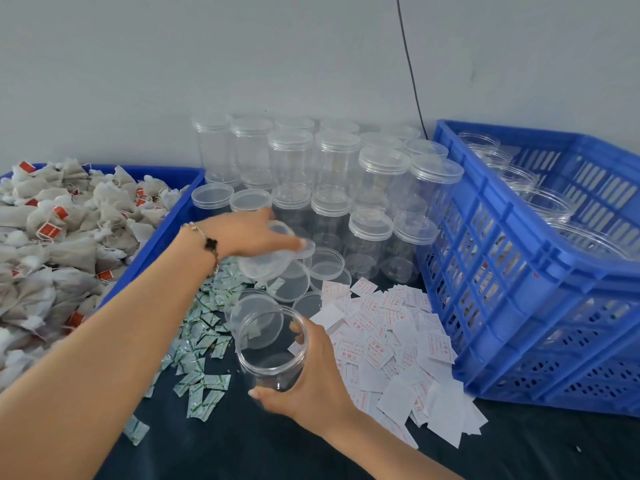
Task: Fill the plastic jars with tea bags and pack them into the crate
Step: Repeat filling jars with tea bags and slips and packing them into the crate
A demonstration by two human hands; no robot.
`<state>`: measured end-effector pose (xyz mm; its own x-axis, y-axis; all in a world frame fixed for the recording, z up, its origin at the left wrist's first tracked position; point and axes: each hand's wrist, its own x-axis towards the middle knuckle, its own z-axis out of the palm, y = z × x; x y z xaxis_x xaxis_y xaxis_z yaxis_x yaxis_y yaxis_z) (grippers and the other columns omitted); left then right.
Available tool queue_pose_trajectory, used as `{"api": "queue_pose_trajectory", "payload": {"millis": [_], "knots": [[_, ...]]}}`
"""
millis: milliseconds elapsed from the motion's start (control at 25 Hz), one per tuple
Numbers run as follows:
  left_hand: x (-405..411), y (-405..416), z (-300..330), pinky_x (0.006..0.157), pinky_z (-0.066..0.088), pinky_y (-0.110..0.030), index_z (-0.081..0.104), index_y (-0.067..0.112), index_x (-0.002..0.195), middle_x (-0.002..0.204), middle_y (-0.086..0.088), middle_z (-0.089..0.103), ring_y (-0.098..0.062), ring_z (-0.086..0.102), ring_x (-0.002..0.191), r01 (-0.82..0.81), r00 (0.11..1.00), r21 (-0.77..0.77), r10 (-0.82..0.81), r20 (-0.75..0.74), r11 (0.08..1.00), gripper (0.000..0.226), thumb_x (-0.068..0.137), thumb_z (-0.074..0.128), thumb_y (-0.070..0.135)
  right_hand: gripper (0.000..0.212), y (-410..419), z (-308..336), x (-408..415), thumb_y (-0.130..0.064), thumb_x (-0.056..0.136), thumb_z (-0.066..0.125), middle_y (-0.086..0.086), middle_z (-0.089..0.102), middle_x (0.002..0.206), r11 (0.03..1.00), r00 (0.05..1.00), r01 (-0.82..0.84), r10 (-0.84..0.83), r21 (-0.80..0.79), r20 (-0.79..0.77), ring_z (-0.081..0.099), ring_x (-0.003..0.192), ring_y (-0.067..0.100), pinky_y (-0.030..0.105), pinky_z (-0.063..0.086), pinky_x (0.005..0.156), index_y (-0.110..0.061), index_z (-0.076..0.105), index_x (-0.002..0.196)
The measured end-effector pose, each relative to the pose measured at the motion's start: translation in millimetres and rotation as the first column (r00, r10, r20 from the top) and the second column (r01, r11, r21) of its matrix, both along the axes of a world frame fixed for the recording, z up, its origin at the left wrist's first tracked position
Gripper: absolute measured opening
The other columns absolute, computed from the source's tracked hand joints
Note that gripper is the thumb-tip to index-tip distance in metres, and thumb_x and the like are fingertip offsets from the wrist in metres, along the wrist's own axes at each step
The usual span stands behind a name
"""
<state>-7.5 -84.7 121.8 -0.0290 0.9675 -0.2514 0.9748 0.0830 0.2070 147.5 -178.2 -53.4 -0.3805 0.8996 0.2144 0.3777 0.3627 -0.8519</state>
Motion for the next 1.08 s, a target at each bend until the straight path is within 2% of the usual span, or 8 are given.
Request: {"api": "queue_pose_trajectory", "payload": {"millis": [160,280,440,560,640,800,960,1080], "knots": [[-8,30,-37,0.072,0.046,-0.027,0.018,0.021,0.147,0.145,-0.010,0.040,-0.022,0.050,0.106,-0.104,0.943,0.035,0.087,0.321,0.994,0.106,0.066,0.066,0.071,0.099,1,-1,0,-0.056,0.054,0.079,-0.034,0.026,0.125,1.000,1.000,-0.012,0.011,0.016,0.014,0.028,0.127,-0.004,0.017,0.033,0.103,-0.055,0.015,0.129],[-5,29,-63,0.113,0.023,-0.051,-0.014,0.019,0.150,0.158,-0.020,-0.001,-0.040,0.009,0.144,-0.182,0.933,0.021,0.166,0.320,0.983,0.134,0.061,0.072,0.070,0.100,2,0,0,-0.059,0.053,0.078,-0.035,0.026,0.125,1.000,1.000,-0.009,0.009,0.016,0.022,0.027,0.127,-0.004,0.021,0.033,0.105,-0.052,0.015,0.131],[-5,-2,-95,0.108,0.032,-0.034,0.028,0.013,0.147,0.150,-0.010,0.036,-0.026,0.037,0.135,-0.087,0.929,0.028,0.071,0.363,0.996,0.085,0.082,0.066,0.053,0.100,2,-2,-2,-0.056,0.051,0.079,-0.031,0.030,0.126,1.000,1.000,0.010,-0.010,0.025,0.002,0.030,0.127,-0.002,0.025,0.036,0.104,-0.046,0.022,0.134],[-9,-35,-99,0.095,0.044,-0.023,0.064,0.023,0.117,0.119,0.005,0.066,-0.007,0.061,0.106,-0.071,0.792,0.015,0.047,0.609,0.997,0.040,0.087,0.061,0.048,0.097,4,4,-5,-0.051,0.051,0.082,-0.033,0.035,0.126,0.999,1.000,-0.003,0.004,0.040,-0.023,0.036,0.126,-0.001,0.028,0.039,0.102,-0.050,0.027,0.131],[-15,-56,-99,0.094,0.048,-0.028,0.071,0.026,0.101,0.099,0.007,0.073,-0.011,0.067,0.097,-0.110,0.653,-0.021,0.088,0.752,0.994,0.046,0.078,0.055,0.061,0.093,8,16,-10,-0.038,0.051,0.087,-0.028,0.048,0.126,0.998,0.996,-0.028,0.032,0.047,-0.087,0.047,0.122,0.001,0.023,0.043,0.099,-0.049,0.037,0.128],[-38,-83,-96,0.093,0.047,-0.029,0.057,0.015,0.126,0.112,-0.009,0.069,-0.016,0.064,0.108,-0.230,0.223,-0.057,0.110,0.969,0.972,0.052,0.083,0.059,0.045,0.092,18,38,-24,-0.042,0.050,0.088,-0.028,0.051,0.123,0.995,0.990,-0.075,0.083,0.070,-0.117,0.049,0.118,-0.004,0.017,0.043,0.095,-0.050,0.037,0.126],[-53,-107,-109,0.095,0.040,-0.010,0.038,0.037,0.133,0.131,0.023,0.053,0.007,0.048,0.121,-0.089,0.484,0.178,-0.114,0.868,0.980,0.093,0.055,0.087,0.041,0.095,29,51,-38,-0.048,0.050,0.087,-0.032,0.045,0.124,0.993,0.986,-0.118,0.117,-0.001,-0.119,0.045,0.118,-0.011,0.014,0.043,0.094,-0.055,0.031,0.126],[-57,-119,-110,0.088,0.041,-0.005,0.041,0.048,0.125,0.122,0.033,0.054,0.011,0.050,0.116,-0.290,0.499,0.305,-0.129,0.857,0.907,0.094,0.043,0.087,0.054,0.094,39,62,-57,-0.030,0.051,0.087,-0.037,0.042,0.120,0.957,0.959,-0.285,0.285,-0.059,-0.008,0.047,0.115,-0.010,0.015,0.047,0.090,-0.057,0.029,0.120]]}}
